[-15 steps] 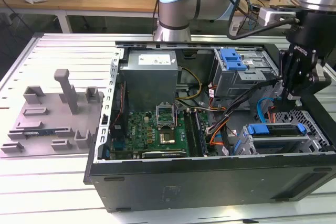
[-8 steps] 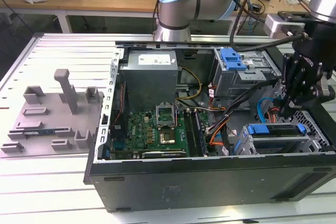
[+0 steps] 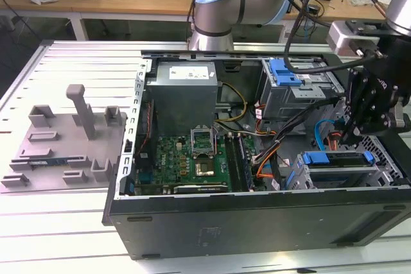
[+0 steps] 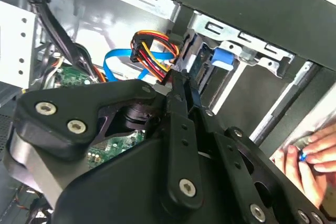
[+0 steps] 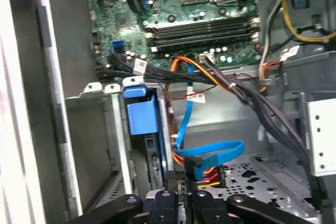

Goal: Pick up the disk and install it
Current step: 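Insert the first disk wire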

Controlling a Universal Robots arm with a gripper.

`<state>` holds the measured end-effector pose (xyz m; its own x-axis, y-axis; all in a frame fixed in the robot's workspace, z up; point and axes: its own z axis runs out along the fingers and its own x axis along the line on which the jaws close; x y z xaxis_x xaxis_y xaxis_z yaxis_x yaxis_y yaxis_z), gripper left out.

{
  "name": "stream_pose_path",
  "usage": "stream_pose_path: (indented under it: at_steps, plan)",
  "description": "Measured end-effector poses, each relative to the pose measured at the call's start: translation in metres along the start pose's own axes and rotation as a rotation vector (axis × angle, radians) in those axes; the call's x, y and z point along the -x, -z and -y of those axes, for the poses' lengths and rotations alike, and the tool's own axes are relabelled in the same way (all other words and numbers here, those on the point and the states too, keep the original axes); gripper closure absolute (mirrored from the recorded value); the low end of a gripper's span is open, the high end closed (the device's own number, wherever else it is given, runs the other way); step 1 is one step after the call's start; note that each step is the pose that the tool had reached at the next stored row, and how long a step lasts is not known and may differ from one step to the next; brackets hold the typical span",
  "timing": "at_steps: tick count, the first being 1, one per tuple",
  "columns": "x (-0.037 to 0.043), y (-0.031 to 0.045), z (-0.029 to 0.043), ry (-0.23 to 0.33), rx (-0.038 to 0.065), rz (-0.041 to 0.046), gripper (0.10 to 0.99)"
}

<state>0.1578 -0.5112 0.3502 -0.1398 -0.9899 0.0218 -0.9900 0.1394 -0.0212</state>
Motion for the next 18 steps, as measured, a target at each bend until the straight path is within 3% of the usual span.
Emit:
stream_pose_path:
  at_steps: [1,6,10,18]
  plan:
    - [-0.0012,0.0,0.0002,0.001,0.001,0.0097,0.922]
    - [-0.0013,-0.0001,0.0002,0.009,0.001,0.0101,0.922]
    - [-0.0013,-0.0001,0.0002,0.076,0.001,0.0168,0.922]
    - [-0.0025,0.0006,0.0004,0.076,0.001,0.017,0.922]
